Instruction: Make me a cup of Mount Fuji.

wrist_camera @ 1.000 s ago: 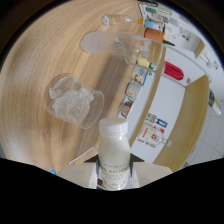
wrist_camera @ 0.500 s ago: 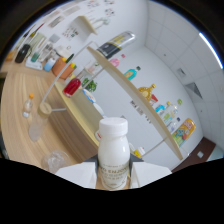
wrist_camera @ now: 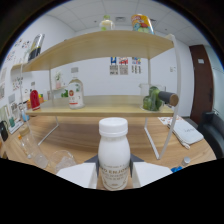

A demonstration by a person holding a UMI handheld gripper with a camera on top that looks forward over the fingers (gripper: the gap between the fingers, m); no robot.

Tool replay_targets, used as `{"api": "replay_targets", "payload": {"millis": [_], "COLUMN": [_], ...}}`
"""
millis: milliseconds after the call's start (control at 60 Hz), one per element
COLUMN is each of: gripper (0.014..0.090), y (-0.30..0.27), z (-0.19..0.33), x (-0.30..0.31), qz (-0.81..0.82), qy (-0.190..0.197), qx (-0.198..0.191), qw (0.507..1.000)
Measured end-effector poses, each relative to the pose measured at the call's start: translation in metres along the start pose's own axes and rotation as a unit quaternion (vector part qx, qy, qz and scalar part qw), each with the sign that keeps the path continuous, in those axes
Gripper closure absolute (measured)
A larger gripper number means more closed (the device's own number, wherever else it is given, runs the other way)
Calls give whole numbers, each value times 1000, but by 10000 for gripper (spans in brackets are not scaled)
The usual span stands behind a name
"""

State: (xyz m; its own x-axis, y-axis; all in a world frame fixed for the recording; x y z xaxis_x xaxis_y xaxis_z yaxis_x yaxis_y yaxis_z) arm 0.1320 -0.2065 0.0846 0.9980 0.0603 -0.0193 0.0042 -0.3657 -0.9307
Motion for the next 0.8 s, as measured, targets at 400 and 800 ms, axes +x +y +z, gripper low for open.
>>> {"api": "replay_targets", "payload": {"millis": [400, 800], "gripper": [541, 193], "y": [24, -24], "z": [-8, -69], "x": [9, -10], "qz": [-6, -12], "qy": [8, 63], "qx": [-7, -43], "qw": [1000, 997]}}
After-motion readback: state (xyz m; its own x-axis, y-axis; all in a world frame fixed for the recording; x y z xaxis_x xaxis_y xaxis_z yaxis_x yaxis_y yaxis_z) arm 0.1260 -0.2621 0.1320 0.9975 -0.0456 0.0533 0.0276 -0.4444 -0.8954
